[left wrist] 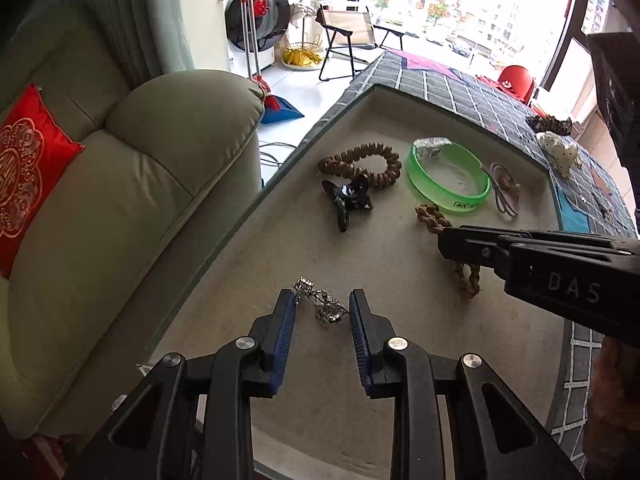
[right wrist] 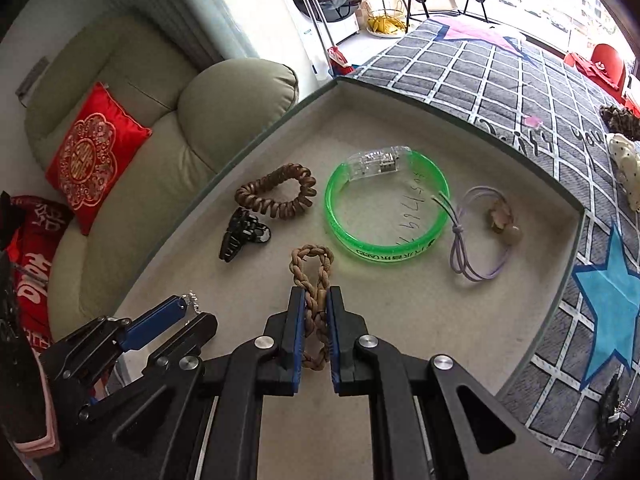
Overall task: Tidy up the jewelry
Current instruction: 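Carry the chain keychain and braided bracelet into the box tray and release both, then move both tools back over the black keychains on the bedspread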
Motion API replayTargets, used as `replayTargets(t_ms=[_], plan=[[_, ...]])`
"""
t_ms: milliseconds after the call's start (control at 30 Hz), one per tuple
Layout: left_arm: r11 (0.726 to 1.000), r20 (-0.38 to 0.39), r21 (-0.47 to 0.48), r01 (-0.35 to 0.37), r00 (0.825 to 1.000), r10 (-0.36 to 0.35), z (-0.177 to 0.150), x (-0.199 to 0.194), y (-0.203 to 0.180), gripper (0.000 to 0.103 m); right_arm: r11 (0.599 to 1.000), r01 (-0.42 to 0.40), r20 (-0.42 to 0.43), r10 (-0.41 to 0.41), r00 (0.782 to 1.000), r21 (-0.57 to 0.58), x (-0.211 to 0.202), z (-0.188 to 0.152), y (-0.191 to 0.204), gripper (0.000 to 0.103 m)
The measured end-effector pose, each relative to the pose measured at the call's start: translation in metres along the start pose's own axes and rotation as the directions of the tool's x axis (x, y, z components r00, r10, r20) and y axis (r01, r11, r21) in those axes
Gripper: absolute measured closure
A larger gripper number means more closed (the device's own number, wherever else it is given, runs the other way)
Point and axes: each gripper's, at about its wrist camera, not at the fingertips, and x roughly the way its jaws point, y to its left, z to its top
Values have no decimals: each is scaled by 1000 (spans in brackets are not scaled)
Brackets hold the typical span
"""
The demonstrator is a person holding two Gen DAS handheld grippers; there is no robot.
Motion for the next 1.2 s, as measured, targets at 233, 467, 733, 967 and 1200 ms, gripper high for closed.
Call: replayTargets(t_ms=[233, 467, 733, 967, 1200], plan=[[999, 53, 14, -33, 998, 32, 0, -10, -3, 26, 1000, -5, 5, 5, 1000, -6, 1, 1, 1, 89], [998, 56, 19, -56, 997, 55, -1, -14, -5, 26, 999, -36, 27, 36, 999, 20, -13, 0, -2, 54], [997, 77, -8, -79, 994, 80, -3, -24, -4, 0, 997, -46, 77, 42, 996, 54, -44, -4, -9, 44], [998, 88, -12, -65, 994, 66, -9, -38, -7, 0, 995, -60, 113, 51, 992, 81, -71, -17, -15, 33], [999, 107, 20, -39, 994, 36, -12, -62, -26, 0, 991, -65, 151, 46, 987, 119, -101, -37, -32, 22]])
